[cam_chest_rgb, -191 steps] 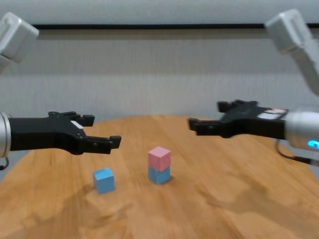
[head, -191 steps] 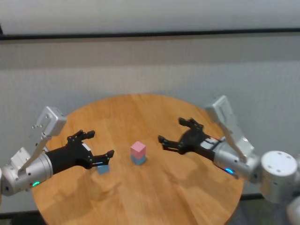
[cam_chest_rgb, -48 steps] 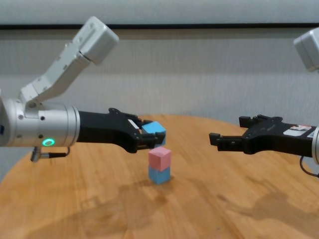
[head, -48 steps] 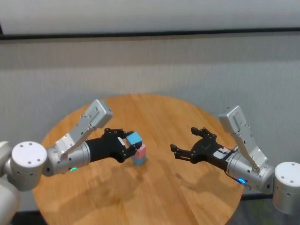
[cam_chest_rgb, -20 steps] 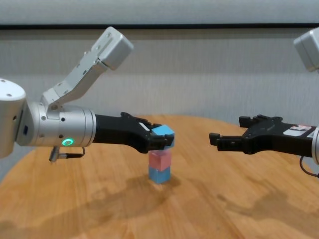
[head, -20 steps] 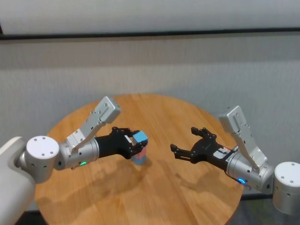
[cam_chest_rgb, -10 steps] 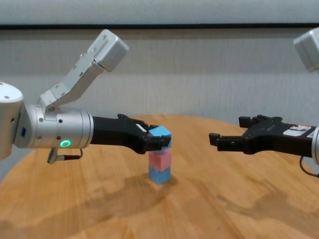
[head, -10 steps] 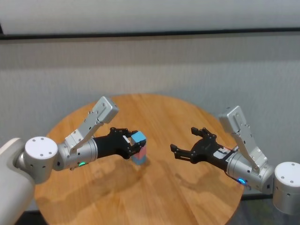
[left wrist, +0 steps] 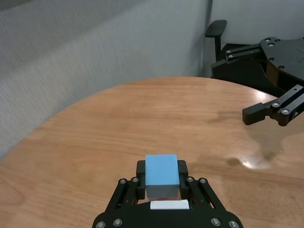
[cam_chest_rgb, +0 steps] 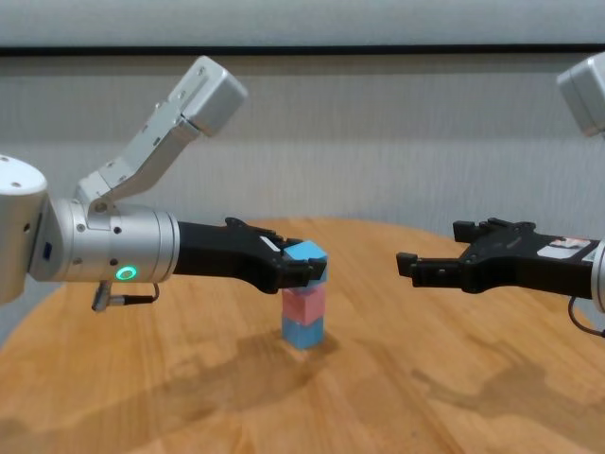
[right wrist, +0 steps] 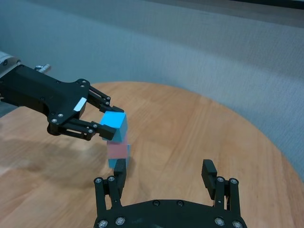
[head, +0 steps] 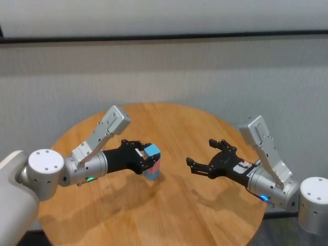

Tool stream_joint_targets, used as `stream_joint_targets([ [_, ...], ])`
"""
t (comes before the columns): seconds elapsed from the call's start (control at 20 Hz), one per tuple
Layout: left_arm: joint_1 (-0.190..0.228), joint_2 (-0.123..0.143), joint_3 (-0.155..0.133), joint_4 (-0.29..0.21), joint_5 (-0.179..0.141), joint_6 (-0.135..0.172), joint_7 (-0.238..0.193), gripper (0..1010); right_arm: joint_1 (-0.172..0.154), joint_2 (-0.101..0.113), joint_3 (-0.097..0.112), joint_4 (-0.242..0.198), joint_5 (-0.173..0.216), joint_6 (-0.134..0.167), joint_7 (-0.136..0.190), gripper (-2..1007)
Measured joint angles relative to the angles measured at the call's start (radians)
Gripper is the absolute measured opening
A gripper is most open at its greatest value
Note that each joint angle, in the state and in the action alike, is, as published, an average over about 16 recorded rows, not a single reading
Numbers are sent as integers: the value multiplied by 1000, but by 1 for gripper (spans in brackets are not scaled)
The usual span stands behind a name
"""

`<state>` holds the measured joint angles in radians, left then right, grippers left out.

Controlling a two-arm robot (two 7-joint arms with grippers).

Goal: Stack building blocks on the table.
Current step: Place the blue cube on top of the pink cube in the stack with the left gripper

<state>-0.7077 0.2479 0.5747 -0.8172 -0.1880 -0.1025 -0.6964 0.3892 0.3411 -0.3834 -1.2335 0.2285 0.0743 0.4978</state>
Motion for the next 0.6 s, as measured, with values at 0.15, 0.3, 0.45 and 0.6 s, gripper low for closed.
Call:
stream_joint_targets([
  [0.15,-1,-2,1,3,1,0,-2,438,0,0,0,0,0,0,0,1000],
  [0.3,-3,-3,1,5,1,0,-2,499,0,0,0,0,0,0,0,1000],
  [0.45,-2,-1,-1,1,-1,2,-1,580,0,0,0,0,0,0,0,1001],
  [0.6,3,6,-8,-18,-6,5,3,678,0,0,0,0,0,0,0,1001],
])
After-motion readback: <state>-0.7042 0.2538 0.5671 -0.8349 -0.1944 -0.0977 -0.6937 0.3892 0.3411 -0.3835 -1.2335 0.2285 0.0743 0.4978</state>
